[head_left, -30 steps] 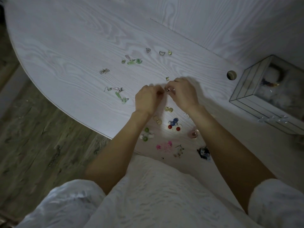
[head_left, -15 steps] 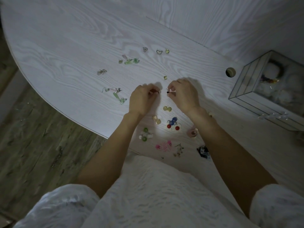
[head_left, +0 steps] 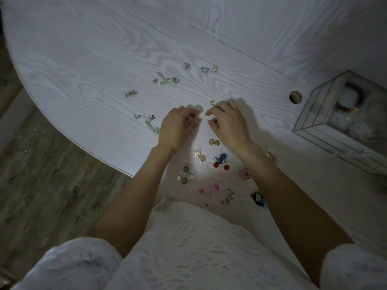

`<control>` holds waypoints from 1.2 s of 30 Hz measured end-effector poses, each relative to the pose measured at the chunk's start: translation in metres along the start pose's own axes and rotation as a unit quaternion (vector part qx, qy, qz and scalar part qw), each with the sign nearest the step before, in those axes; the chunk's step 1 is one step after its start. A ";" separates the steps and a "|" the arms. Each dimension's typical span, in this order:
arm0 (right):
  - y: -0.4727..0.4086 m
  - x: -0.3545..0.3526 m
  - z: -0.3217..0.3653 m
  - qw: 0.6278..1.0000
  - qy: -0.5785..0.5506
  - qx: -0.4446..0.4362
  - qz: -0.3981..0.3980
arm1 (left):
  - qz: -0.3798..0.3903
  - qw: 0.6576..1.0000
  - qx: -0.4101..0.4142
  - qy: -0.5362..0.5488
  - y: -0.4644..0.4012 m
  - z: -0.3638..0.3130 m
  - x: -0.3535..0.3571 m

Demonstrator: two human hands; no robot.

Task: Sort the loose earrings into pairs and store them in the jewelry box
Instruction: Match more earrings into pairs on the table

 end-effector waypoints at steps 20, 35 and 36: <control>-0.015 0.026 0.035 0.997 0.033 -0.061 0.030 | -0.116 0.968 -0.222 0.017 0.046 0.092 -0.089; -0.021 0.022 0.050 0.999 0.035 -0.027 0.010 | -0.106 0.979 -0.143 0.099 0.040 0.067 -0.062; -0.024 0.022 0.057 0.999 0.033 -0.041 0.011 | -0.110 0.979 -0.145 0.094 0.042 0.068 -0.064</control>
Point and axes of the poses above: each hand's wrist, its own y-axis away from the middle knuckle, its own x-axis out of the palm, z = x × y, the point moved 6 cm from there along -y, towards the middle knuckle, and after that the axes turned 8 degrees about y, right-handed, at the moved point
